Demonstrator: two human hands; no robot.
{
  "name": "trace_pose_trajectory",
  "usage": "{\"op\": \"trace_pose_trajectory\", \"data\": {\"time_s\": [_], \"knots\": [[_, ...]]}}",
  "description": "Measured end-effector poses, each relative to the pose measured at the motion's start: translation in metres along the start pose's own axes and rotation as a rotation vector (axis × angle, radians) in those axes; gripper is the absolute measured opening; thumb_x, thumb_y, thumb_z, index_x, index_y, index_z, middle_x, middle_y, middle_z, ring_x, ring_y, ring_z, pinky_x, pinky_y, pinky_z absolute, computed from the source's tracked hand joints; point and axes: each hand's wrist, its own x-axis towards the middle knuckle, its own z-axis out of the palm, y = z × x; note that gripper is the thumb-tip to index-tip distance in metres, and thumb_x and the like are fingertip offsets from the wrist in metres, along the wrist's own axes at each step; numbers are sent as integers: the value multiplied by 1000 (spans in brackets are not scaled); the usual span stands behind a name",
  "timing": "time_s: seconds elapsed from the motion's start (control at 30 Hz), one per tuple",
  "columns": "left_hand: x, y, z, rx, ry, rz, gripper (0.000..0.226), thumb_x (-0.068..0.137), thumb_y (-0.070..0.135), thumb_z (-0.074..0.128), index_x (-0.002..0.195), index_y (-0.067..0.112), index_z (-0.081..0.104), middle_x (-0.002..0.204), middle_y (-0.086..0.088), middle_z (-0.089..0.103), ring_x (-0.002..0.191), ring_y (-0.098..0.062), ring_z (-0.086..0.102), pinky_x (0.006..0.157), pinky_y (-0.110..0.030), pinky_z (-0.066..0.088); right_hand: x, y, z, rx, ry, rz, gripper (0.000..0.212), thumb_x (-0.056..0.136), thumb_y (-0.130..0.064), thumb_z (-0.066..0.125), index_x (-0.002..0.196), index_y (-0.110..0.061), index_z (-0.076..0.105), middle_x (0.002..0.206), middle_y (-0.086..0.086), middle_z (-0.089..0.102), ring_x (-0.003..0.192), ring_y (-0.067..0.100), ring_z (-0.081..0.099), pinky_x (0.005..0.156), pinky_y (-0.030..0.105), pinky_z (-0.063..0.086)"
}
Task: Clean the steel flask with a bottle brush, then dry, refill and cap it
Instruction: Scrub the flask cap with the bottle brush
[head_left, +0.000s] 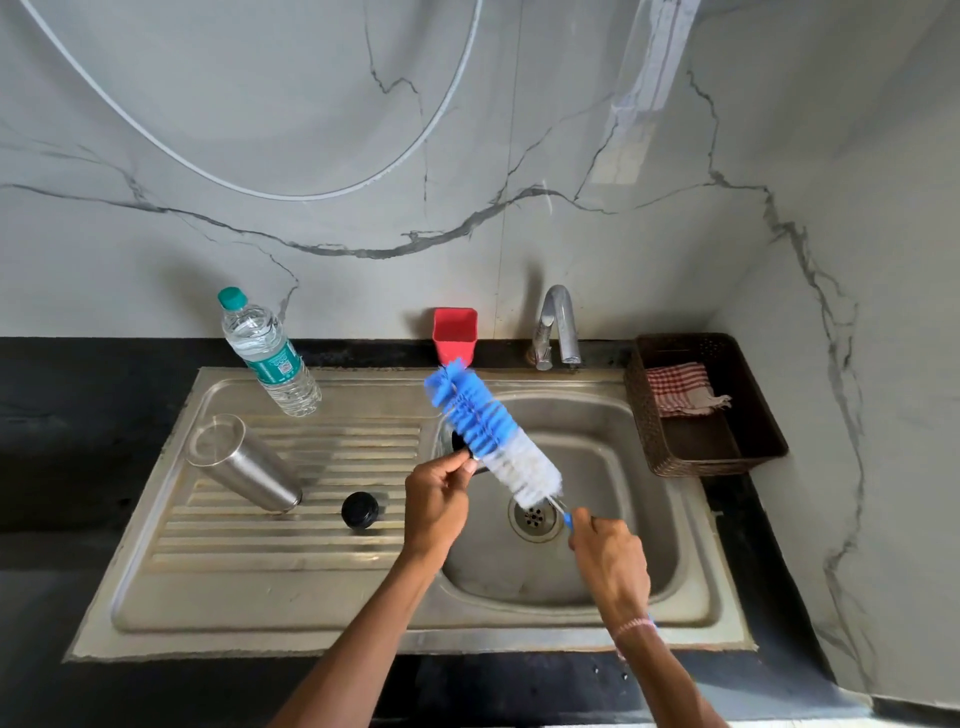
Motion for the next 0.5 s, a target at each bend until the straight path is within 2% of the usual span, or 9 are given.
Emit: {"op": "trace_pose_trajectory", "data": {"time_s": [0.07, 0.1, 0.23, 0.33, 0.43, 0.5], "knots": [[-2, 1, -1, 86, 48, 69, 31, 100, -2, 62, 124, 15, 69, 91, 39, 70, 94, 15, 68, 86, -6, 48, 5, -5, 1, -11, 4, 4, 49, 88, -50, 43, 74, -12, 72, 79, 10, 70, 76, 33, 62, 70, 34, 45], [0, -2, -2, 106, 77, 89, 30, 100, -2, 62, 125, 13, 69, 89, 42, 68, 93, 15, 68, 86, -8, 49, 5, -2, 1, -14, -8, 10, 49, 88, -49, 43, 72, -12, 71, 77, 9, 70, 75, 33, 62, 69, 34, 45], [10, -10, -13, 91, 177, 61, 22, 100, 0, 63, 116, 5, 77, 85, 34, 73, 85, 3, 71, 87, -28, 56, -10, 37, -3, -19, -56, 19, 46, 93, -35, 51, 58, -6, 58, 60, 6, 61, 61, 28, 53, 63, 39, 44], [7, -12, -14, 115, 162, 67, 23, 100, 0, 62, 106, 12, 81, 80, 27, 72, 76, 4, 64, 77, -25, 50, -16, 46, 0, -26, -74, 10, 45, 94, -33, 51, 58, -5, 53, 57, 6, 57, 55, 25, 46, 62, 40, 45], [-1, -7, -7, 136, 79, 110, 31, 99, -1, 63, 120, 19, 74, 91, 36, 72, 89, 9, 70, 83, -16, 54, -8, 22, 4, 58, -71, 22, 47, 93, -36, 50, 58, -7, 64, 62, 4, 65, 59, 24, 54, 60, 37, 42], [-4, -6, -4, 156, 66, 154, 30, 98, 3, 66, 124, 18, 71, 94, 40, 69, 93, 12, 68, 85, -16, 54, 1, 4, 2, 85, -74, 39, 47, 92, -39, 50, 62, -8, 68, 67, 6, 67, 63, 23, 57, 59, 36, 39]]}}
